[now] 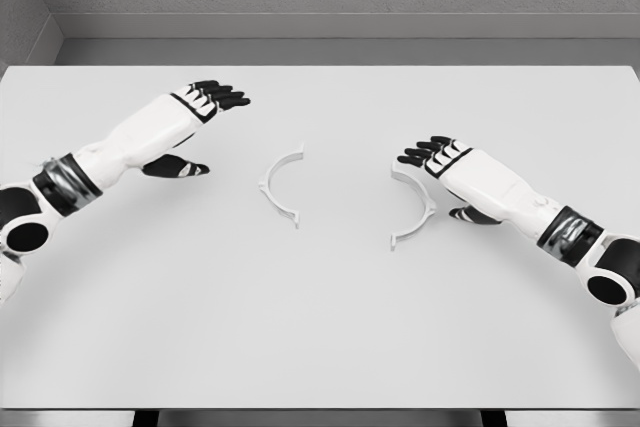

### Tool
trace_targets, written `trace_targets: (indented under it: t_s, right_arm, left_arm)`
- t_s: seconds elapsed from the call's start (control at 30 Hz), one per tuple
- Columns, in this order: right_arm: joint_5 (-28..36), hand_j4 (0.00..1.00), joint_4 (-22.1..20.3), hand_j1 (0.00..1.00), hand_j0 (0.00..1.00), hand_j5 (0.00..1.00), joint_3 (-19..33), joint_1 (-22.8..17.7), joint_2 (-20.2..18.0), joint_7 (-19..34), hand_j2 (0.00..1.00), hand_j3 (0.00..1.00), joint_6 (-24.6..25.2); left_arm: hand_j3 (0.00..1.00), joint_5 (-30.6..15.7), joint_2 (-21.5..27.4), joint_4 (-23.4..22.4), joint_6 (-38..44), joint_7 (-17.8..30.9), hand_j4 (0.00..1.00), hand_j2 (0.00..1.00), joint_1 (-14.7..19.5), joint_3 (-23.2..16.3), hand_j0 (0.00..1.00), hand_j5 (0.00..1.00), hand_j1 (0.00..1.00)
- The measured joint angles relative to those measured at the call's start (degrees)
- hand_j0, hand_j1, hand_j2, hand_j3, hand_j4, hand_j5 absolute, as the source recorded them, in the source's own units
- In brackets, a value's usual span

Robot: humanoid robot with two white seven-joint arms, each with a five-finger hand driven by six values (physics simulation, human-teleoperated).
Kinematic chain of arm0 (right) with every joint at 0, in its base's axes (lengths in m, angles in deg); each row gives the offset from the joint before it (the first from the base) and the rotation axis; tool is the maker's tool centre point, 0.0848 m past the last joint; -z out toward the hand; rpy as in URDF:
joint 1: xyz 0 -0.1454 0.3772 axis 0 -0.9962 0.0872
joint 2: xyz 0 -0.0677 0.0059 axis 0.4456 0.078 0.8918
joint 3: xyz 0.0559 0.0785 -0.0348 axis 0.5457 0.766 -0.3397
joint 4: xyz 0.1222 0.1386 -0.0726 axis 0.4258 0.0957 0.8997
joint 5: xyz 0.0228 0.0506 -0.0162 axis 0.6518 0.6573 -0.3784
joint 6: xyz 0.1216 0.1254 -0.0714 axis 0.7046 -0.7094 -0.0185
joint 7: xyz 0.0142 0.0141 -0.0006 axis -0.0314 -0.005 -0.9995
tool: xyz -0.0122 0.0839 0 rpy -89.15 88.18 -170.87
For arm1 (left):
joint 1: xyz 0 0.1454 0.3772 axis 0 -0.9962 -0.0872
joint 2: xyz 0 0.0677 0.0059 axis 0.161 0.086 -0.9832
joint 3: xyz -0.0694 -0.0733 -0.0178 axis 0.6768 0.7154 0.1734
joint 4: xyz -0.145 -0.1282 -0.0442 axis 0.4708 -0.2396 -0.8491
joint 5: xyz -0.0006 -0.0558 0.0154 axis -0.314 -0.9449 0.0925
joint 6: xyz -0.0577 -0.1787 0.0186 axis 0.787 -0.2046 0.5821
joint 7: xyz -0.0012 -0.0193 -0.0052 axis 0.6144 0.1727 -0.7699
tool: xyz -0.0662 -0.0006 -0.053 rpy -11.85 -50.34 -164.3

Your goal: Assemble PVC drainage pipe clamps

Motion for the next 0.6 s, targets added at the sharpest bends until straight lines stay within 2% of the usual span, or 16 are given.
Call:
trace_targets:
  t_s: [0.37, 0.6]
  right_arm:
    - [0.0, 1.0, 0.1, 1.0, 1.0, 1.0, -1.4, 0.6, 0.1, 0.1, 1.0, 1.0, 0.1]
    - [0.0, 1.0, 0.2, 1.0, 1.0, 1.0, -2.6, 1.4, 0.4, 0.0, 1.0, 1.0, 0.8]
  left_arm:
    - [1.0, 2.0, -2.8, -0.6, 0.0, 0.0, 1.0, 1.0, 1.1, -1.4, 1.0, 1.0, 1.0]
    - [1.0, 2.3, -5.9, -3.9, 0.0, 0.5, 1.0, 1.0, 3.0, -2.5, 1.0, 1.0, 1.0]
